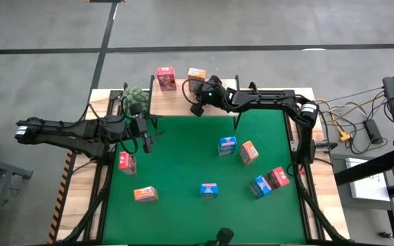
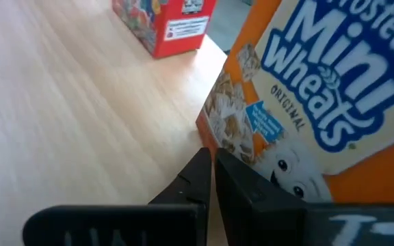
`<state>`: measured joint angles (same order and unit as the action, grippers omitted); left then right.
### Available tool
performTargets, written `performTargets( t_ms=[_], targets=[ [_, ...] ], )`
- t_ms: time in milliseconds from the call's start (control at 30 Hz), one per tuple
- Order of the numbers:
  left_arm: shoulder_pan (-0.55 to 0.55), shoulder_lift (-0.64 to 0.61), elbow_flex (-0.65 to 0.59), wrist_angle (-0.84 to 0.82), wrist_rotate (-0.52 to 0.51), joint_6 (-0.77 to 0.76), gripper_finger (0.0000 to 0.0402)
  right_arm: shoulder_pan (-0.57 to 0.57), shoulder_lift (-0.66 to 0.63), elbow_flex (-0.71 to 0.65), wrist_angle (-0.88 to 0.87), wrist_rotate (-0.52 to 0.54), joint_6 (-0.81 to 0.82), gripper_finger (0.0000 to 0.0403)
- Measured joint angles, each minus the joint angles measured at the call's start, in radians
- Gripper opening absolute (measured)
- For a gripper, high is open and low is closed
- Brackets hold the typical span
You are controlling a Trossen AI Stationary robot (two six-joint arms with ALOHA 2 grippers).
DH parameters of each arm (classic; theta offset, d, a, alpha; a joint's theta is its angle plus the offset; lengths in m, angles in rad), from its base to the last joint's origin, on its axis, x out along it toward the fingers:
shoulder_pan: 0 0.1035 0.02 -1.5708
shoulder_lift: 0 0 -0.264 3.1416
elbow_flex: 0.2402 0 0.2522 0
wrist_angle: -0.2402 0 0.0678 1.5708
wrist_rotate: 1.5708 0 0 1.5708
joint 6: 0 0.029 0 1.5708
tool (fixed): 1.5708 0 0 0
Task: Stack cereal on shelf
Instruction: Put the bottom left orange cereal box on the shelf
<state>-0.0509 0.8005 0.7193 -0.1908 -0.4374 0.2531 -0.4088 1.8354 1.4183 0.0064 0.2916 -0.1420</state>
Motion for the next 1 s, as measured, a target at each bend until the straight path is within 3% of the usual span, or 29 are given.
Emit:
performTargets(
  t_ms=[733,1000],
  targets=[
    [0.0,0.0,-0.006,-0.003,0.001,-0.004,0.0249,0.0,-0.028,0.015,-0.122,0.076,-0.038,0.0012],
    [0.0,0.0,-0.008,-0.004,0.001,-0.005,0.0249,0.007,-0.079,0.015,-0.291,0.076,-0.016,0.0012]
  ],
)
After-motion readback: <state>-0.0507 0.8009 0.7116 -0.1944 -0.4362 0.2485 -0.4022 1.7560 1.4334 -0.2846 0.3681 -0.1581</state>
